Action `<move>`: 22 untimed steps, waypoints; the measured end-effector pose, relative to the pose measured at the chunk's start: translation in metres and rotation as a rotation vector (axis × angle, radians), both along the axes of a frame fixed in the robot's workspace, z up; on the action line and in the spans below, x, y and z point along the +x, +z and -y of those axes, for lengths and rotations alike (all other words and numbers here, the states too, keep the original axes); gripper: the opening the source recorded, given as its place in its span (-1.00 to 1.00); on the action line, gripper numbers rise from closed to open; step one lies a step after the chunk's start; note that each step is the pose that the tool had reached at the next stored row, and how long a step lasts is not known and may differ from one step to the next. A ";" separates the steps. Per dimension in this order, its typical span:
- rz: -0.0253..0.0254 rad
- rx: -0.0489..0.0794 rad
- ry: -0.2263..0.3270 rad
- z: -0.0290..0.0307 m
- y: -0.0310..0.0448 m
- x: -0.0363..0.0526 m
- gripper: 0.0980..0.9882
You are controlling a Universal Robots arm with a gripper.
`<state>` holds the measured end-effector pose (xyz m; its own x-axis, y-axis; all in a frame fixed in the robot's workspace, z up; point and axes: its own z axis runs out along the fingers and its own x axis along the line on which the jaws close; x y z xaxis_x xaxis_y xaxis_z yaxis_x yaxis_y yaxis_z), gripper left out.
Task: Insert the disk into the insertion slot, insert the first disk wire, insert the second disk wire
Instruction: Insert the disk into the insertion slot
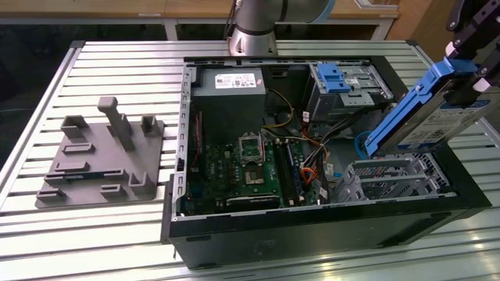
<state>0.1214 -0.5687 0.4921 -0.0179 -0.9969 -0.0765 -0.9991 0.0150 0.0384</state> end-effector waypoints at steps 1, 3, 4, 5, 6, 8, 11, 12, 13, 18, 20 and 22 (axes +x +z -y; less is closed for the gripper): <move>0.0000 0.000 0.000 0.0000 -0.0002 0.0003 -0.41; 0.0000 0.000 0.000 0.0000 -0.0008 0.0010 -0.41; 0.0000 0.000 0.000 0.0000 -0.0010 0.0013 -0.41; 0.0000 0.000 0.000 0.0000 -0.0013 0.0014 -0.41; 0.0000 0.000 0.000 0.0000 -0.0017 0.0015 -0.41; 0.0000 0.000 0.000 0.0001 -0.0024 0.0016 -0.41; 0.0000 0.000 0.000 0.0001 -0.0034 0.0016 -0.41; 0.0000 0.000 0.000 0.0001 -0.0037 0.0016 -0.41; 0.0000 0.000 0.000 0.0001 -0.0040 0.0016 -0.41; 0.0000 0.000 0.000 0.0001 -0.0057 0.0016 -0.41; 0.0000 0.000 0.000 0.0001 -0.0064 0.0016 -0.41; 0.0000 0.000 0.000 0.0000 -0.0072 0.0016 -0.41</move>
